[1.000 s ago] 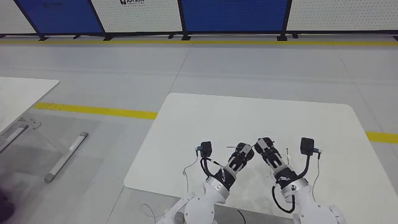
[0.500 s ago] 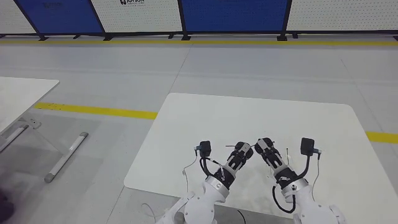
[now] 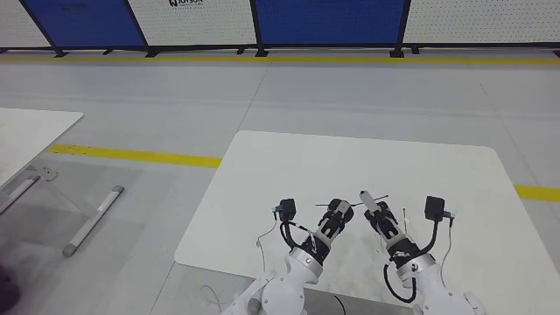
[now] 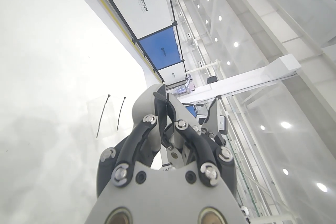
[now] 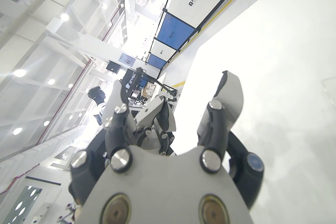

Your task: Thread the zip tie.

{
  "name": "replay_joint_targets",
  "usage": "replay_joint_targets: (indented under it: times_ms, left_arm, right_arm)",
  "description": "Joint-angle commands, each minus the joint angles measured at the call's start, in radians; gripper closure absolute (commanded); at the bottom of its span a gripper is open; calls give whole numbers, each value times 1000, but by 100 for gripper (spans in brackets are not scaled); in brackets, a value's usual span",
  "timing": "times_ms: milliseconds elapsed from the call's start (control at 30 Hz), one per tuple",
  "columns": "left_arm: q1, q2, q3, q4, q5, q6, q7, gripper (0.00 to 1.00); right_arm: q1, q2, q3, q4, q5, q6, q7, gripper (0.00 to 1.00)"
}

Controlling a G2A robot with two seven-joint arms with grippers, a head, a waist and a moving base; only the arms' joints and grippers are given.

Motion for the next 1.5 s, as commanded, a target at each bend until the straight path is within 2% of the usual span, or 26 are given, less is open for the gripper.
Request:
replay_joint_targets:
  times_ms: [0, 100, 233, 733, 767, 800, 867, 900, 933, 1333, 1467]
  left_arm:
    - [0, 0, 0, 0, -1, 0, 2, 100]
    - [0, -1, 0, 0, -4, 0, 4, 100]
    - [0, -2, 2, 1, -8, -1, 9, 100]
    - [-6, -6, 15, -4, -7, 4, 20, 100]
    - [-6, -6, 15, -4, -7, 4, 20, 98]
    - [-6, -6, 15, -4, -7, 5, 21, 90]
    - [-8, -7, 16, -3, -6, 6, 23, 85]
    - [-8, -7, 16, -2, -6, 7, 23, 78]
    - [-9, -7, 16, -2, -5, 8, 24, 77]
    - [-17, -10, 21, 0, 0, 17, 28, 88]
    - [-19, -11, 21, 0, 0, 19, 28, 84]
  right_arm:
    - [-2, 1, 3, 1, 2, -2, -1, 71]
    - [-3, 2, 6, 3, 6, -6, 3, 88]
    - [-4, 3, 9, 5, 7, -11, 6, 100]
    - [-2, 7, 17, -3, -20, -13, 10, 100]
    - [-2, 8, 17, -4, -25, -12, 8, 100]
    - [-2, 8, 17, -5, -28, -10, 7, 100]
    - [-3, 8, 18, -7, -32, -6, 3, 100]
    - [-2, 8, 19, -6, -34, -4, 1, 100]
    - [-2, 8, 20, -5, -35, -3, -1, 100]
    - [1, 11, 24, 3, -61, 4, -10, 100]
    - [3, 11, 24, 4, -64, 5, -4, 100]
